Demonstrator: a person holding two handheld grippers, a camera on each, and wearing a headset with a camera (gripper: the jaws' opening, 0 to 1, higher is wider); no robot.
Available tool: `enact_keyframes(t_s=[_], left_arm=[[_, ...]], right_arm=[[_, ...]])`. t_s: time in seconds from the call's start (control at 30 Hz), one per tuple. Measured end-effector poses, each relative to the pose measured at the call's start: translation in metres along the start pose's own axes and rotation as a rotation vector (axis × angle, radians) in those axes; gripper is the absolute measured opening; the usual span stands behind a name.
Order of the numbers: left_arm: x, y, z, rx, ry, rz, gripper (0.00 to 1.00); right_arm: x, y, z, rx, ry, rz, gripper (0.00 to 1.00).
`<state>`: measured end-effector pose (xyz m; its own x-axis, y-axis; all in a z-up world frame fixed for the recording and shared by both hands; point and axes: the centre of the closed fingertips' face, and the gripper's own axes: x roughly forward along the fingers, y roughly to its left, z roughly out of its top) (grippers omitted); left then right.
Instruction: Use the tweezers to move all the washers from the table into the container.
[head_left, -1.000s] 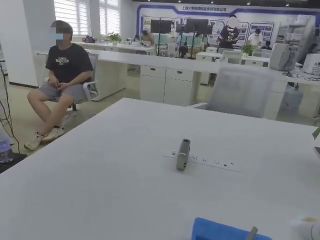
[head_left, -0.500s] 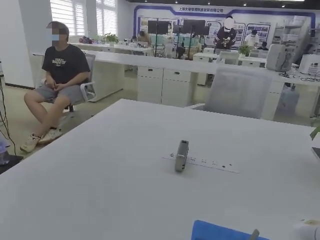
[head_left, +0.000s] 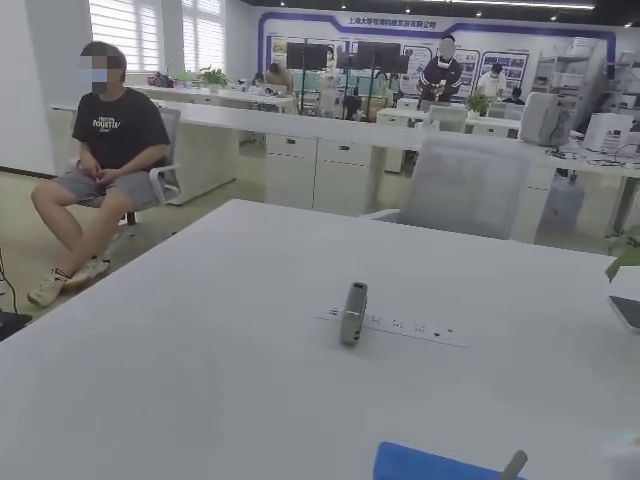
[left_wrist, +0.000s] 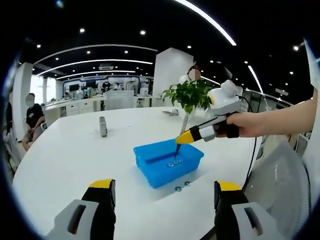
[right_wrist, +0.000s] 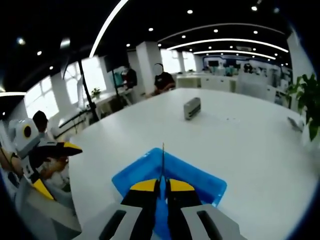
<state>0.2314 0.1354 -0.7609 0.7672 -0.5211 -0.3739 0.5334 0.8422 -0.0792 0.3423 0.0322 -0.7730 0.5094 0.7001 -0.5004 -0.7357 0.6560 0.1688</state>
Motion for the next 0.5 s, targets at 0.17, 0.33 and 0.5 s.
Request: enact_keyframes(t_s=[0.17,0.33,0.5], left_arm=[[0.0,-0.002,0.003,-0.008,-0.013,-0.008,0.83],[-0.001,0.0,0.006,-0.038,-0.033,-0.001,0.85],[-0.002,-0.013,0.03,-0.085,-0.163,-0.059,0.95]], right_arm=[[-0.01,0.008,0.011,-0.012,-0.026,0.014,0.04],[-0.019,0.019,0.019,-0.027,-0.051,0.039,0.04],[-0.022,0.027,0.02,-0.017,-0.052,0.07,0.04]])
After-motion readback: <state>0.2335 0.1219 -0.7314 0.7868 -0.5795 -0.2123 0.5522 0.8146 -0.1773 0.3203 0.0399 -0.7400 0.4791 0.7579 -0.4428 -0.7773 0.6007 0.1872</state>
